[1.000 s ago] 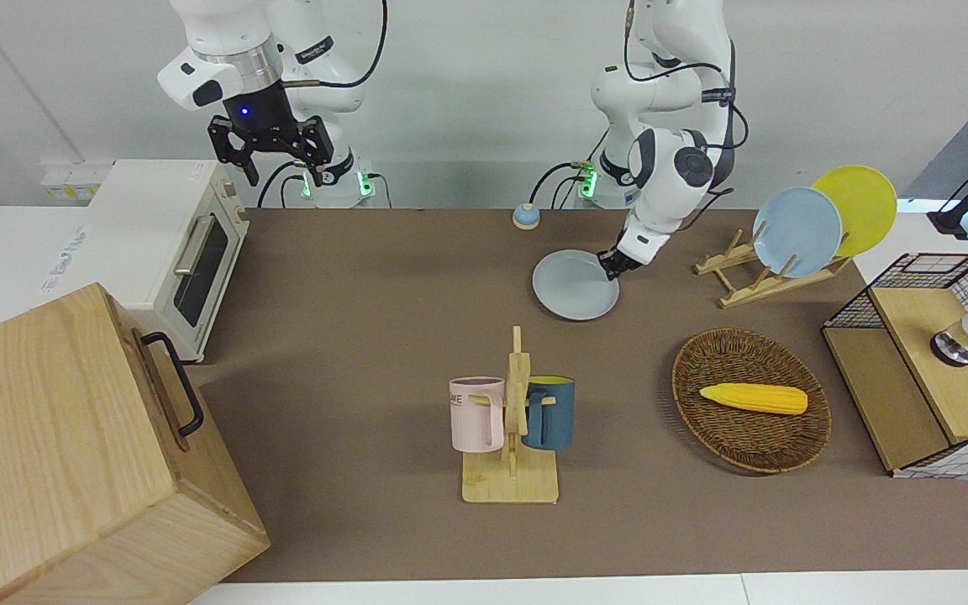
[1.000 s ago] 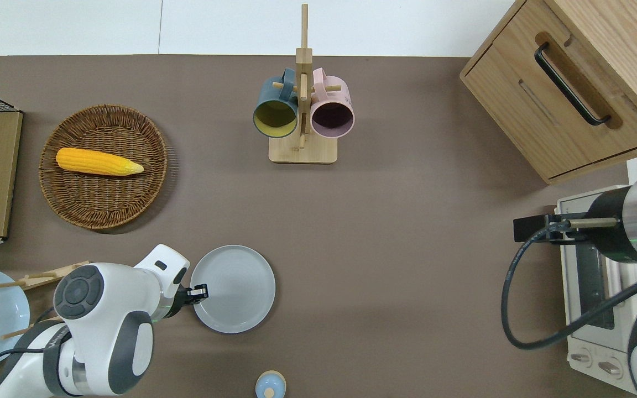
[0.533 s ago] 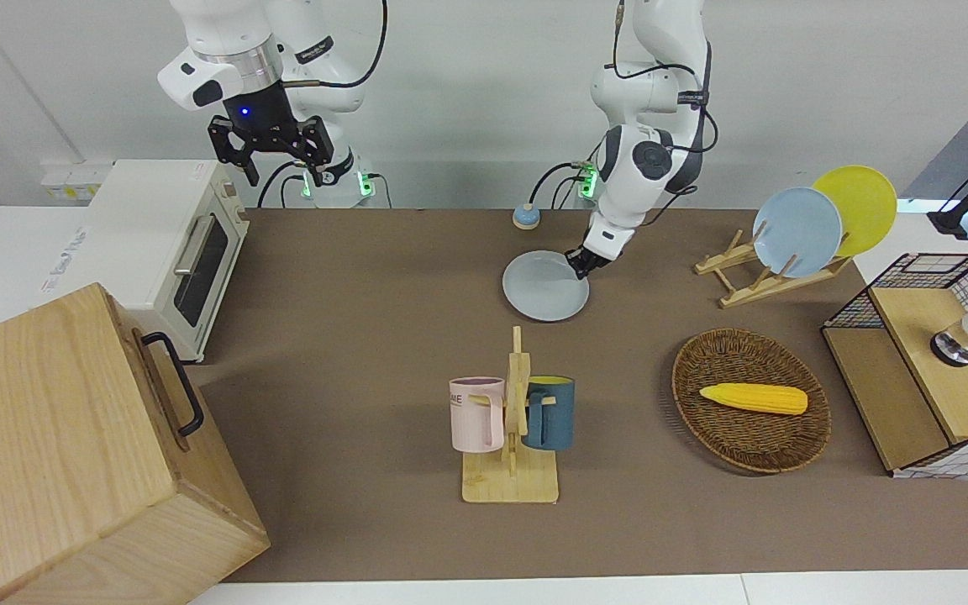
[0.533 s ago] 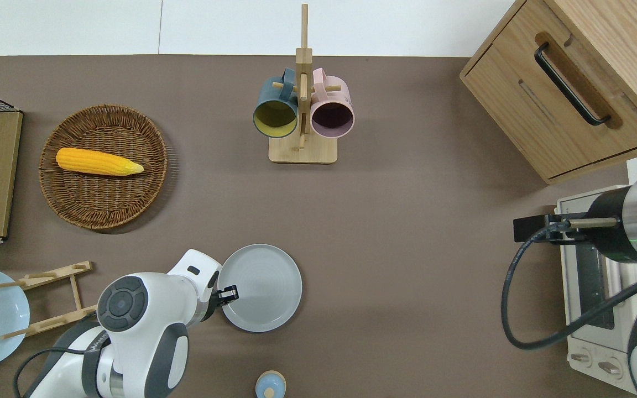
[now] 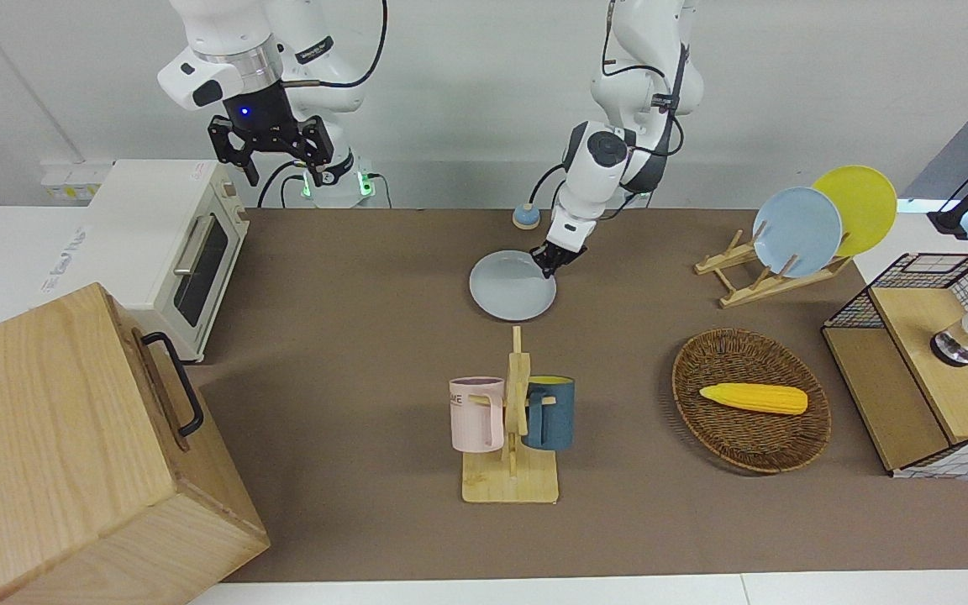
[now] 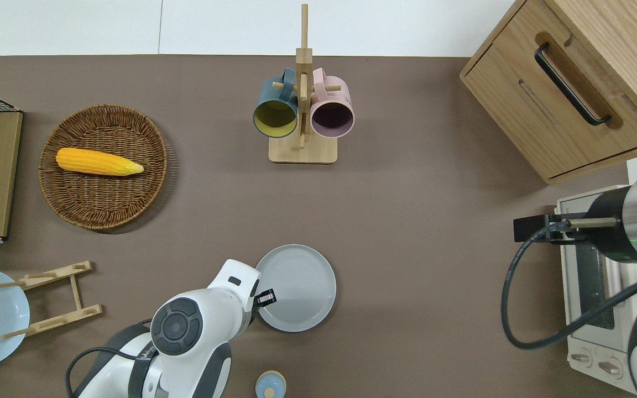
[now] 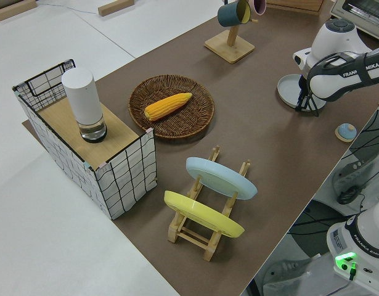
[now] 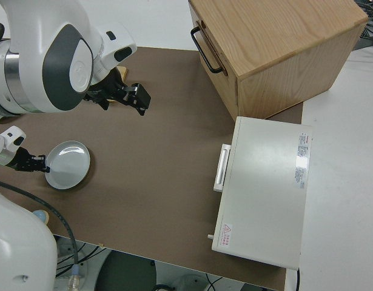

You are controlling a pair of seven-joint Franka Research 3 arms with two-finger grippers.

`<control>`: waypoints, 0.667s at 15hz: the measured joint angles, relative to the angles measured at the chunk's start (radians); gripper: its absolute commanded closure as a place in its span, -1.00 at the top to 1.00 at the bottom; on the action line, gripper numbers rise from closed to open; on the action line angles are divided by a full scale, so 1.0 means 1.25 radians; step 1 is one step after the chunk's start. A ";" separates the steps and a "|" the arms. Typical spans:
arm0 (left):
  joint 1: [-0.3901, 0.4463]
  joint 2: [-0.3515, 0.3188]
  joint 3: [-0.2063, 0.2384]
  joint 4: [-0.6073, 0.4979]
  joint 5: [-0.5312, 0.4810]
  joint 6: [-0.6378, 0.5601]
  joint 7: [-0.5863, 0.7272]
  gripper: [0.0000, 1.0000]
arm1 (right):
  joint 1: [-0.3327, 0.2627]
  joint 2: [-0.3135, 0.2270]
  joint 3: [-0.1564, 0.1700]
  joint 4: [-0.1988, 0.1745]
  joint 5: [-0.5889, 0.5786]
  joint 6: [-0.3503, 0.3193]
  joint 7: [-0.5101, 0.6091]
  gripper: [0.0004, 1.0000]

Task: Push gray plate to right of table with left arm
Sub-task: 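Push the gray plate with the left gripper across the table, away from the corn tray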

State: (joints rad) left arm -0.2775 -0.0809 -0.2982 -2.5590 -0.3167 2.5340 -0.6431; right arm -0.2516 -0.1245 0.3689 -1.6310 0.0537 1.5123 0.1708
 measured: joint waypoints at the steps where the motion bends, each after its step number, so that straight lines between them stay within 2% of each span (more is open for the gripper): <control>1: -0.008 0.005 0.000 0.004 -0.003 0.004 -0.011 -1.00 | 0.000 0.000 0.000 0.000 0.000 0.000 0.000 0.99; 10: -0.079 0.048 0.003 0.039 -0.019 0.052 -0.086 -1.00 | 0.000 0.000 0.000 0.000 0.000 0.000 0.000 0.99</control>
State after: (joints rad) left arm -0.3758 -0.0205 -0.2945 -2.5097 -0.3406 2.5991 -0.7505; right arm -0.2516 -0.1245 0.3689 -1.6310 0.0537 1.5123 0.1708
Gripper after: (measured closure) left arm 0.974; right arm 0.004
